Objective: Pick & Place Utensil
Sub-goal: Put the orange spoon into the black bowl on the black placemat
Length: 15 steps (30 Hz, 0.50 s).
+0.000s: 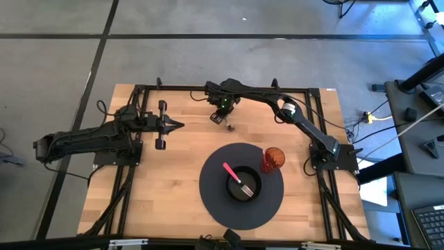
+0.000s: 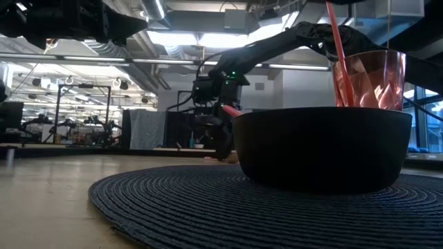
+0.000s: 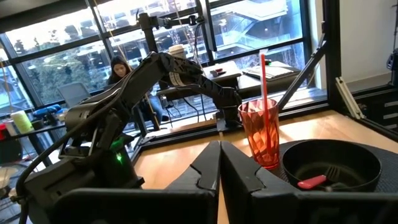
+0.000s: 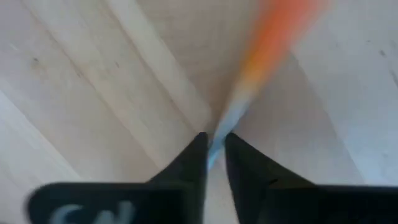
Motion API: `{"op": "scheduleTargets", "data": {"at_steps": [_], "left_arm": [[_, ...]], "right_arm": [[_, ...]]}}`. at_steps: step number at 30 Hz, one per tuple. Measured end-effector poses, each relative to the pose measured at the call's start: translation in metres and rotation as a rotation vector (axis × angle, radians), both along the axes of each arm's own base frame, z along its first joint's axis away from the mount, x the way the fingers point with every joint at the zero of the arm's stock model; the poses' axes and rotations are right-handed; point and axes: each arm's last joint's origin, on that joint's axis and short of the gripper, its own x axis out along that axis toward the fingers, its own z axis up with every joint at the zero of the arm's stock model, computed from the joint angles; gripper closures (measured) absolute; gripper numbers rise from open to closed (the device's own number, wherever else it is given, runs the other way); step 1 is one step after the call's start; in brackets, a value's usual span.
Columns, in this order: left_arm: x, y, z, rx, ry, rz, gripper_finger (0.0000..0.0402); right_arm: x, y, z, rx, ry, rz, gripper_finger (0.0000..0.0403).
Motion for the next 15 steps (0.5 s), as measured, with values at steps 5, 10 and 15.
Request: {"op": "scheduleTargets", "data": {"at_steps": [5, 10, 15], "left_arm": [[0.0, 0.0, -0.0002, -0.001, 0.002, 0.0, 0.0394], [0.0001, 0.0, -0.001, -0.004, 0.009, 0.001, 0.0397], [0.0001, 0.0001, -0.0012, -0.005, 0.012, 0.001, 0.0396]], "right_arm": [[0.0001, -0.0002, -0.0005, -0.005, -0.002, 0.04, 0.039], [0.0018, -0.0006, -0.0007, -0.01, -0.02, 0.059, 0.0383], [0.0069, -0.0017, 0.0046, -0.029, -0.068, 0.091, 0.0396]]}}
